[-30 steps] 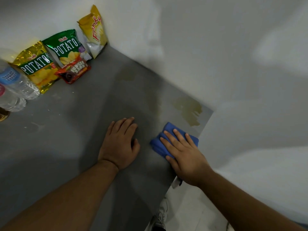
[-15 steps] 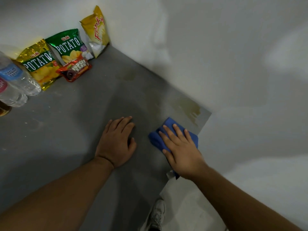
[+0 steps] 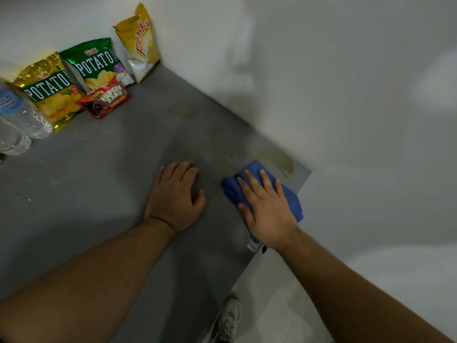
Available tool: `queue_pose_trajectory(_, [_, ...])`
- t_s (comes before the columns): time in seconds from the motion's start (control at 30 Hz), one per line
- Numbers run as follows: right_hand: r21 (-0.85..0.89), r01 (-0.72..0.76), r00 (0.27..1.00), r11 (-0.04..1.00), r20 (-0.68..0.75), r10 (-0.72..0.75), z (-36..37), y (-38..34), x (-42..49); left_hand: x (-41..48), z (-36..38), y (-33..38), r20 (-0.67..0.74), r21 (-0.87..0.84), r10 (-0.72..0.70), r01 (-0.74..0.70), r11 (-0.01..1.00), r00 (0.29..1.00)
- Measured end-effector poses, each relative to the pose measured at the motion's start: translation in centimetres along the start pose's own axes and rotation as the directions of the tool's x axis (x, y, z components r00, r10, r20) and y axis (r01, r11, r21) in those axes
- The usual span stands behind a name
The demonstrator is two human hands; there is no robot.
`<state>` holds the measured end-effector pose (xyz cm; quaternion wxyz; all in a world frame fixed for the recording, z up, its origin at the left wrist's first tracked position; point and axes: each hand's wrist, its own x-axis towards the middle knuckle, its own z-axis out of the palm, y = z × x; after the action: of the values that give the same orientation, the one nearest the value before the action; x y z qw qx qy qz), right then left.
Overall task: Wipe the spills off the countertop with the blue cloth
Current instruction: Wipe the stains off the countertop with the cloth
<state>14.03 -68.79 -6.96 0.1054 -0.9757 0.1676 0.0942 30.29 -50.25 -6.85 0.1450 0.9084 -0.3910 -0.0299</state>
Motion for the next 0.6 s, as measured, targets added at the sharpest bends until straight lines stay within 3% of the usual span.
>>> queue_pose_trajectory(0.13, [0.022, 0.128, 0.992, 0.992, -0.008, -0.128, 0.6, 2.6, -3.2, 0.0, 0.1, -0.3, -0.003, -0.009, 0.001, -0.001, 1.000, 1.000])
queue_pose_trajectory(0.27, [-0.002, 0.001, 1.000, 1.000, -0.008, -0.001, 0.1, 5.3, -2.5, 0.1, 0.0, -0.3, -0.005, -0.012, -0.008, 0.008, 1.000, 1.000])
queue_pose_trajectory(0.43, [0.001, -0.077, 0.996, 0.997, -0.038, 0.077, -0.9, 2.5, 2.5, 0.1, 0.1, -0.4, 0.010, -0.009, -0.014, 0.014, 1.000, 1.000])
queue_pose_trajectory(0.6, [0.014, 0.141, 0.990, 0.990, 0.009, -0.141, -0.1, 0.7, 1.3, 0.2, 0.0, -0.4, 0.021, -0.012, -0.010, 0.011, 1.000, 1.000])
